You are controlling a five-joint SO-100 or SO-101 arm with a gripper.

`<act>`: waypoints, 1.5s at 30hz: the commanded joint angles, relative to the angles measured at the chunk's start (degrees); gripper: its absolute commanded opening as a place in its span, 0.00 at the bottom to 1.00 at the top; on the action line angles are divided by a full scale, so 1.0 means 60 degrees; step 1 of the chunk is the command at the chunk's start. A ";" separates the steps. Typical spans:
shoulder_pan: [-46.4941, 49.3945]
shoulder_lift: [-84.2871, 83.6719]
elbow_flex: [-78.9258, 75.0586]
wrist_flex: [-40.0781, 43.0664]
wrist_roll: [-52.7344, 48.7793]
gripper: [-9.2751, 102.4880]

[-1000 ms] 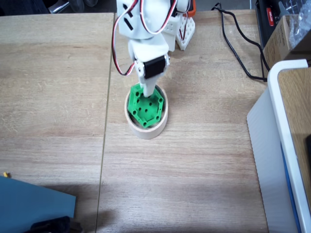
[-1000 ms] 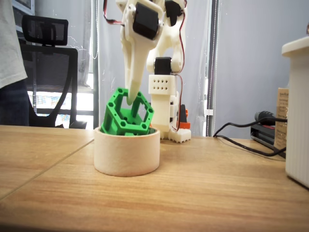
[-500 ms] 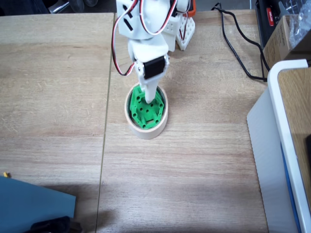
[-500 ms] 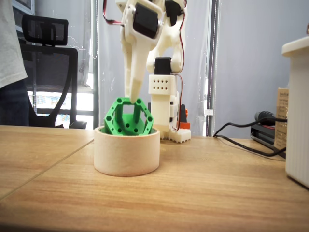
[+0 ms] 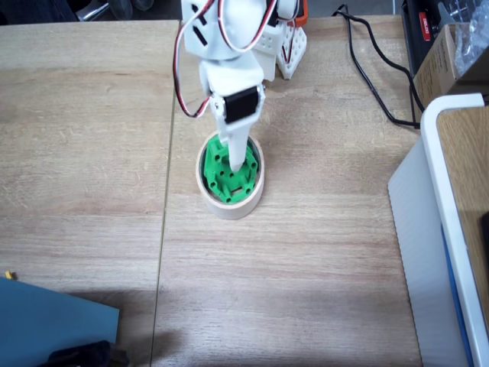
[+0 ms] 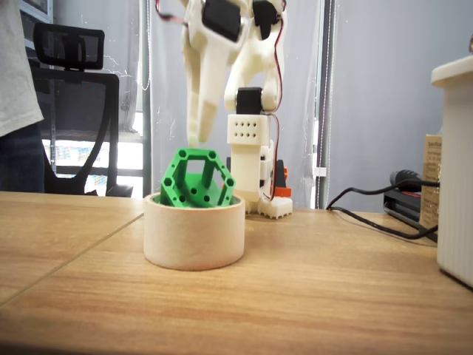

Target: Grasp a component and put it in the bin.

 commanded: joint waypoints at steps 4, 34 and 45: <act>0.0146 0.0835 -0.1099 0.0059 0.0044 0.22; 0.5229 0.6196 0.2915 -0.0117 -0.3501 0.09; 0.5376 0.9097 0.6987 -0.0117 -0.5215 0.09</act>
